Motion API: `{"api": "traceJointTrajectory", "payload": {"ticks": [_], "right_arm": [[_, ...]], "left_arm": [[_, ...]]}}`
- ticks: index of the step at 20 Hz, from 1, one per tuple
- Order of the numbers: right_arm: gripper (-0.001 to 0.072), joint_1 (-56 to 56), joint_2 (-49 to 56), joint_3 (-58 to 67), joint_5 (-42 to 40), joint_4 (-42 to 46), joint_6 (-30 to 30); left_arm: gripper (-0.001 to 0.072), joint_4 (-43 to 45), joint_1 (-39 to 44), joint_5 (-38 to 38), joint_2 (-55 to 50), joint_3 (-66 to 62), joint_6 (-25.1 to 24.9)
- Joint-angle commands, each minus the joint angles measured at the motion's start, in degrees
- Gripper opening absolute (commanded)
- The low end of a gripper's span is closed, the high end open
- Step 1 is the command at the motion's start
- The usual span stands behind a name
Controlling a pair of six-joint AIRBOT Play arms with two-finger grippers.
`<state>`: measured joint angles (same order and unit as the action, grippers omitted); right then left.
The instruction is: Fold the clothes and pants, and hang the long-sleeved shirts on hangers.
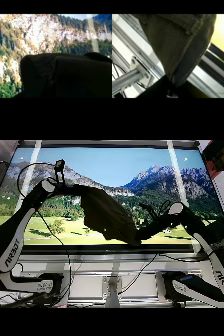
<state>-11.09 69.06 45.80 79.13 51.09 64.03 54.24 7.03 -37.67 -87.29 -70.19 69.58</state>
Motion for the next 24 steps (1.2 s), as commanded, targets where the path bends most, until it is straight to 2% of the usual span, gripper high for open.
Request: {"api": "traceJointTrajectory", "payload": {"ticks": [1, 2, 4, 5, 10, 11, 12, 13, 14, 16, 19, 22, 24], "right_arm": [[0.0428, -0.02, 0.02, -2.05, -2.16, -1.44, -0.04], [0.0461, -0.02, 0.02, -1.14, -1.99, -1.09, -0.07], [0.0461, 0.02, -0.13, 1.73, -0.48, 0.46, -0.02], [0.0460, 0.02, -0.26, 3.80, 2.08, 1.75, 0.04], [0.0443, 0.02, -0.37, 12.24, 21.22, 11.30, 2.03], [0.0407, 0.02, -0.46, 13.03, 23.80, 14.25, 2.36], [0.0312, 0.02, -0.81, 13.49, 24.76, 17.14, 3.37], [0.0252, 0.02, -1.22, 13.62, 24.79, 18.62, 3.48], [0.0250, 0.02, -1.55, 13.60, 24.72, 19.52, 3.41], [0.0250, 0.02, -1.51, 13.60, 23.87, 19.76, 3.10], [0.0251, 0.02, -1.51, 13.60, 19.21, 19.85, 1.22], [0.0252, 0.02, -1.51, 13.60, 12.46, 19.85, 0.79], [0.0253, 0.02, -1.51, 13.60, 9.18, 19.80, 0.79]], "left_arm": [[0.0664, -0.22, 0.04, -2.25, -0.85, -0.07, -0.87], [0.0696, -0.22, -0.17, -3.23, -0.07, -0.09, -1.31], [0.0695, -0.22, -1.55, -6.47, 2.69, -0.22, -4.39], [0.0694, -0.22, -2.71, -8.17, 4.61, -0.22, -4.42], [0.0691, 4.42, -12.15, -19.71, 14.80, -0.15, -4.39], [0.0691, 5.70, -14.01, -22.69, 15.98, -0.13, -4.28], [0.0692, 6.36, -15.45, -25.70, 16.59, -0.02, -4.24], [0.0692, 6.78, -16.48, -28.76, 16.76, 0.50, -4.26], [0.0691, 6.86, -17.09, -31.32, 16.68, 1.90, -4.33], [0.0691, 6.14, -16.98, -31.76, 16.68, 7.78, -5.16], [0.0692, -5.42, -15.04, -28.50, 16.68, 20.11, -17.07], [0.0693, -12.39, -10.86, -19.19, 16.52, 30.12, -28.41], [0.0694, -12.35, -7.67, -13.88, 15.43, 33.29, -31.36]]}}
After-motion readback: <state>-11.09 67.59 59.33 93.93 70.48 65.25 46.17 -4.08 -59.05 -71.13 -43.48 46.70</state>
